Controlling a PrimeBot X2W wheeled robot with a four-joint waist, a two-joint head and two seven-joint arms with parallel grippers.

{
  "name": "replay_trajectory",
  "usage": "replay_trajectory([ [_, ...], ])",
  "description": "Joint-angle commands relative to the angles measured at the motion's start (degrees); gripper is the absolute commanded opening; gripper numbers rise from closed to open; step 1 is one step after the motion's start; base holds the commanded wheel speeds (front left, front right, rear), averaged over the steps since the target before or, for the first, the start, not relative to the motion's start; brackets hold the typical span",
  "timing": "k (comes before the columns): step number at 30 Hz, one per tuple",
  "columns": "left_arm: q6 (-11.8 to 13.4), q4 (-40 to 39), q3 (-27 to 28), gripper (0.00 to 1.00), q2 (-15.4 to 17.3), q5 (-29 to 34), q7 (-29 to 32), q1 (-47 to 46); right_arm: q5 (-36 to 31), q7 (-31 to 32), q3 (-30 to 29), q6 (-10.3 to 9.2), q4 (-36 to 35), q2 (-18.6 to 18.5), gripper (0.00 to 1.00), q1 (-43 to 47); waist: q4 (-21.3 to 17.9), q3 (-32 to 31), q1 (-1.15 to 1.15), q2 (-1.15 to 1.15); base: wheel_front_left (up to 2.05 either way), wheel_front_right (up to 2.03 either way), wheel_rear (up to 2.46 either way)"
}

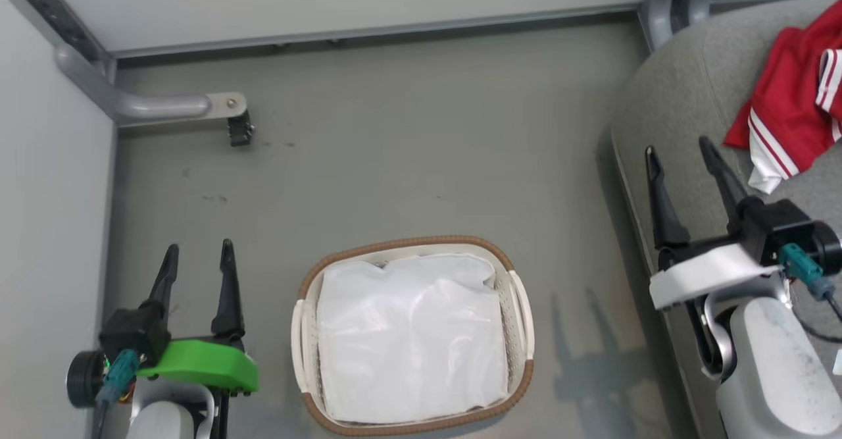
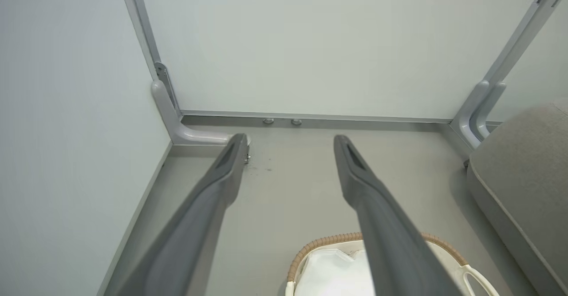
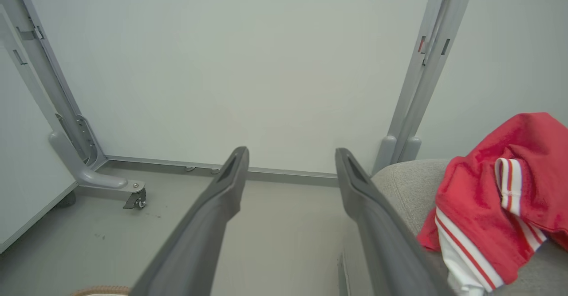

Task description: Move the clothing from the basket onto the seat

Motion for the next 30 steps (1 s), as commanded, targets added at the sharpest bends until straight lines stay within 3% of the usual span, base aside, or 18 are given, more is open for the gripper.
replay_trajectory([
  [1,-0.1,-0.3,0.6,1.00,-0.4,0.5,0.0,1.6,0.0,-0.3,-0.3,-0.08,0.4,0.0,1.00,2.0,2.8,-3.6,0.01,0.00,0.00,0.00,0.00],
  [16,-0.2,-0.9,2.5,1.00,-0.7,0.1,0.0,9.8,0.2,-0.3,-1.9,-0.08,3.4,1.7,1.00,11.8,3.7,-11.0,0.01,0.00,0.00,0.00,0.00],
  [29,-0.2,0.1,1.1,1.00,-0.8,-1.9,0.0,11.0,-0.9,-0.3,-2.3,-0.08,4.7,2.0,1.00,12.7,4.0,-11.5,0.01,0.00,0.00,0.00,0.00],
  [30,0.0,0.2,1.0,0.00,-0.8,-2.0,0.0,10.6,-0.6,0.0,-2.2,0.00,4.5,2.1,0.00,12.3,4.0,-11.5,0.01,0.00,0.00,0.00,0.00],
])
